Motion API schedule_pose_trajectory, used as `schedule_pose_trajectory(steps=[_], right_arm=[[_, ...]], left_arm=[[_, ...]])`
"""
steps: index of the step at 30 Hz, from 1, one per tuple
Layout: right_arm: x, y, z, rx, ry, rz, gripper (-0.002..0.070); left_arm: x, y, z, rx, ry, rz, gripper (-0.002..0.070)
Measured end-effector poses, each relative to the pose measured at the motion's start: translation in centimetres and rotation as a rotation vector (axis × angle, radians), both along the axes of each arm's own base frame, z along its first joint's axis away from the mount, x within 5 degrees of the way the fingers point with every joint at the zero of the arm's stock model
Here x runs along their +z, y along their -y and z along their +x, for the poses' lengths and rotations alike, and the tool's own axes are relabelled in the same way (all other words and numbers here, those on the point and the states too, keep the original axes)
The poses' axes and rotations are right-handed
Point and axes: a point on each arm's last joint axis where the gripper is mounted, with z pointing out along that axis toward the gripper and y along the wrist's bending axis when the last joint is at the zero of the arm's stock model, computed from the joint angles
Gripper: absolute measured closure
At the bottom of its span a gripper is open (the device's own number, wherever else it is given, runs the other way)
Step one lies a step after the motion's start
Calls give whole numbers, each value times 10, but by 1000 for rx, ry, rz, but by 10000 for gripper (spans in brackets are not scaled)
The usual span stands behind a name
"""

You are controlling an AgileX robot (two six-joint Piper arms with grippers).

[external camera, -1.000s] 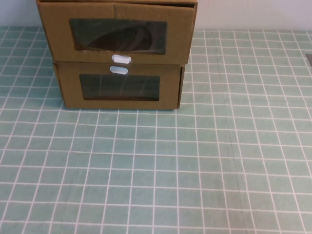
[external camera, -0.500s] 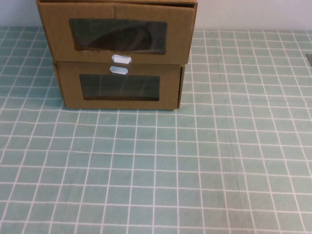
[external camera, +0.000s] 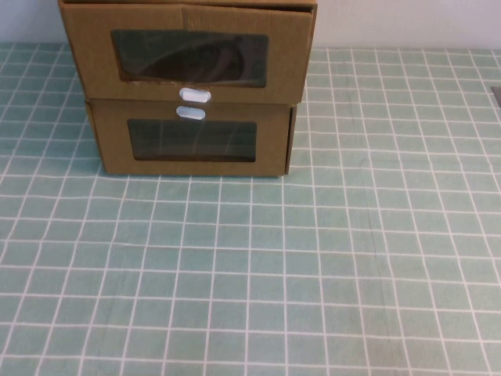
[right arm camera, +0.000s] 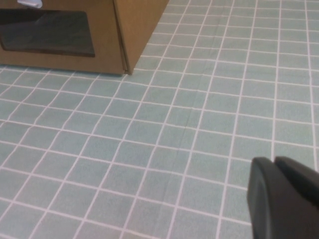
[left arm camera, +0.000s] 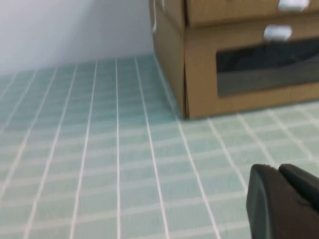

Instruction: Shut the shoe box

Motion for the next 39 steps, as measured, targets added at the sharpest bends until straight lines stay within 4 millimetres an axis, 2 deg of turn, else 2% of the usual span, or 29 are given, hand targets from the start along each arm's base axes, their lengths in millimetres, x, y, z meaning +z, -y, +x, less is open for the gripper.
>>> schedule_pose_trajectory(steps=[3,7,39], right_arm=[[0,0,0,0,0,0,690],[0,0,0,0,0,0,690],[0,0,0,0,0,0,690]], left_arm=[[-24,-1,2,15,-61,-12,680],[-37,-2,1,35,-154,-36,680],[-37,-2,1,46,-162,-75,680]])
